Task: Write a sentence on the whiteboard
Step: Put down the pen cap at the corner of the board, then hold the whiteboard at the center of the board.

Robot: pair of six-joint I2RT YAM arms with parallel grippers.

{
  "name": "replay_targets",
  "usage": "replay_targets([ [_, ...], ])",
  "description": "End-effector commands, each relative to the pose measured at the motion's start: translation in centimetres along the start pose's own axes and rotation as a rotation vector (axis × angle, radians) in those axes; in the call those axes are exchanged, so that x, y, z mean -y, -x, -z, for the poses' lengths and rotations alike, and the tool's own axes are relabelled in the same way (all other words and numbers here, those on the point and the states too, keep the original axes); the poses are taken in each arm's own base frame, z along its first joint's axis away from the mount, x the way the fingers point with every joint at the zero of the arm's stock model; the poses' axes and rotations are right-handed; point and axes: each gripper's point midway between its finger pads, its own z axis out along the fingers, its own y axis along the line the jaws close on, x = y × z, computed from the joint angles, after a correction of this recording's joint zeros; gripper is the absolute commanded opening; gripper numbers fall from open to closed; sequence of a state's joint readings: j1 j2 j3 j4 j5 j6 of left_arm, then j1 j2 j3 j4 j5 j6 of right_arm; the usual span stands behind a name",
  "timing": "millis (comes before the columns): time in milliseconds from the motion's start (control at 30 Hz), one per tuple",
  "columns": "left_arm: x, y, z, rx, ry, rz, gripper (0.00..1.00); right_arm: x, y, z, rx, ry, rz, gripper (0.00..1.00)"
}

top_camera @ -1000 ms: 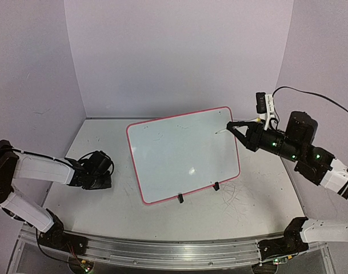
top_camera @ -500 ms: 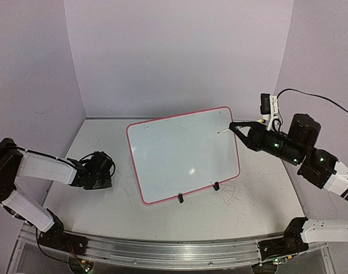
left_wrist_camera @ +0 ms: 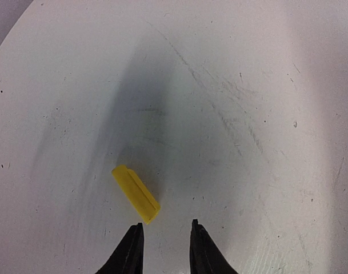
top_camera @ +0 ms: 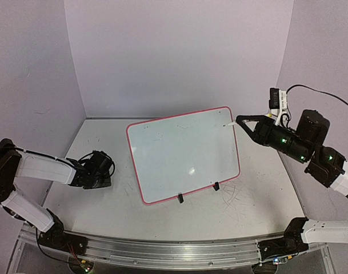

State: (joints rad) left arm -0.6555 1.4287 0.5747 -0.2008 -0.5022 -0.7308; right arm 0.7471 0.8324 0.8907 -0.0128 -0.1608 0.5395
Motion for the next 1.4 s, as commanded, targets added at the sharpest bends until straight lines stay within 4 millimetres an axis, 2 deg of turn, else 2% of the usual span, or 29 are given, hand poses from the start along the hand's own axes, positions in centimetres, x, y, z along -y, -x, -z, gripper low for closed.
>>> replay_targets([
  [0,0.4,1.6,0.6,0.043,-0.014,0.035,0.33,0.5,0.7,1.3,0.044,-0.039,0.06,0.0],
  [200,1.0,3.6,2.3,0.059,-0.027,0.04,0.46,4.0,0.8,2.2,0.111,-0.208,0.128,0.0],
  [300,0.8,5.6,4.3,0.1,-0.032,0.042,0.52,5.7,1.0,2.3,0.153,-0.288,0.125,0.0],
  [433,0.6,9.2,8.1,0.177,-0.072,0.053,0.64,6.2,1.6,2.4,0.202,-0.314,0.206,0.0],
  [533,1.2,11.4,11.0,0.235,-0.154,0.051,0.72,6.7,1.2,1.1,0.148,-0.345,0.299,0.0],
  [667,0.8,13.2,13.4,0.291,-0.189,0.054,0.79,6.2,0.7,-1.6,0.065,-0.324,0.36,0.0],
  [867,0.2,12.8,13.1,0.259,-0.168,0.047,0.81,5.5,-0.6,-6.4,-0.032,-0.262,0.4,0.0],
  [1000,0.4,12.0,12.9,0.229,-0.2,0.077,0.82,5.1,-1.6,-8.7,-0.086,-0.215,0.438,0.0],
  [1100,1.7,11.8,13.7,0.227,-0.309,0.096,0.86,5.4,-2.0,-8.9,-0.095,-0.217,0.453,0.0],
  [1267,3.7,11.0,14.2,0.222,-0.457,0.095,0.99,5.6,-2.4,-8.5,-0.1,-0.216,0.489,0.0],
  [1367,3.7,10.9,14.2,0.228,-0.469,0.109,0.99,5.7,-2.1,-8.2,-0.087,-0.228,0.492,0.0],
])
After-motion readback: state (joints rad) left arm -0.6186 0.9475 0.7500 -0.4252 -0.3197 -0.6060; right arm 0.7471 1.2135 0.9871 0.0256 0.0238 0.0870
